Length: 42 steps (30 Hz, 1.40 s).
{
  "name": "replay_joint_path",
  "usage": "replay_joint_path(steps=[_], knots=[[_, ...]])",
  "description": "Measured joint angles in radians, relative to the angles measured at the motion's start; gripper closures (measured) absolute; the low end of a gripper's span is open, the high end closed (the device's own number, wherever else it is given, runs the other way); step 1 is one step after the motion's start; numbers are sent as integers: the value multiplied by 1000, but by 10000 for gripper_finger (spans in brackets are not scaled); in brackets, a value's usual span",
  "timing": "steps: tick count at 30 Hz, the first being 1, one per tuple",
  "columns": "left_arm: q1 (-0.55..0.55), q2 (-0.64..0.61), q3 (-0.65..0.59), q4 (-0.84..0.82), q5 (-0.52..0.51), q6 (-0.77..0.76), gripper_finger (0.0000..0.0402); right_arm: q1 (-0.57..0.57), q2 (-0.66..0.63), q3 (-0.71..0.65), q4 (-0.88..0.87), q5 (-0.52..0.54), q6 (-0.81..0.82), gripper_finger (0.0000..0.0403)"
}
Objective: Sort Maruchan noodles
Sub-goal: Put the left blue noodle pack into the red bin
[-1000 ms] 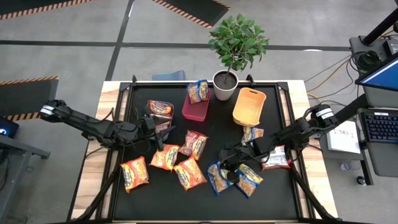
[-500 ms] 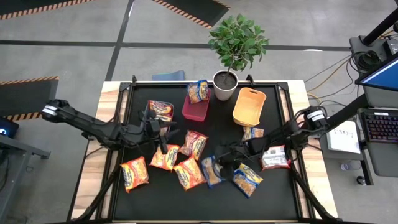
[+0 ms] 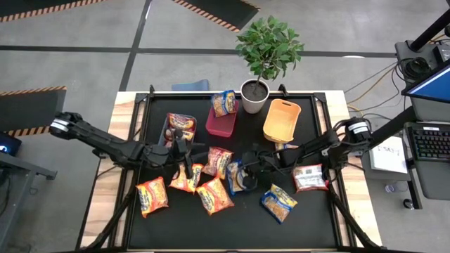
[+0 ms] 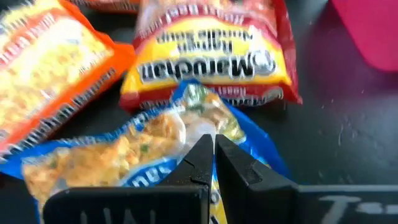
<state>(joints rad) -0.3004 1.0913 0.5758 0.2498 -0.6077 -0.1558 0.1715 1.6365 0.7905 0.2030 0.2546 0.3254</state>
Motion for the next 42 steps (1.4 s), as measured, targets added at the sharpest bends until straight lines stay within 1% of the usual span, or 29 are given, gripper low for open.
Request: replay_joint_path(steps=[3, 7, 14, 19, 25, 27, 30, 33, 38, 42], knots=[[0, 22, 0, 9, 25, -13, 267, 0, -37, 3, -36, -15, 9, 394], [0, 63, 0, 16, 59, -30, 267, 0, -91, 6, -109, -77, 74, 394], [0, 167, 0, 100, 132, -38, 267, 1, -166, 6, -232, -156, 185, 394], [0, 239, 0, 171, 181, -41, 267, 1, -191, 6, -315, -159, 275, 394], [0, 321, 0, 267, 184, -47, 267, 1, -189, 6, -360, -159, 389, 393], [0, 352, 0, 301, 184, -49, 267, 1, -189, 6, -362, -173, 409, 388], [0, 399, 0, 367, 185, -52, 267, 1, -189, 6, -368, -186, 437, 364], [0, 446, 5, 412, 199, -57, 267, 5, -189, 6, -391, -185, 449, 323], [0, 534, 80, 404, 209, -60, 267, 8, -189, 5, -448, -185, 463, 242], [0, 615, 150, 369, 212, -12, 267, 7, -189, -5, -450, -175, 466, 183]])
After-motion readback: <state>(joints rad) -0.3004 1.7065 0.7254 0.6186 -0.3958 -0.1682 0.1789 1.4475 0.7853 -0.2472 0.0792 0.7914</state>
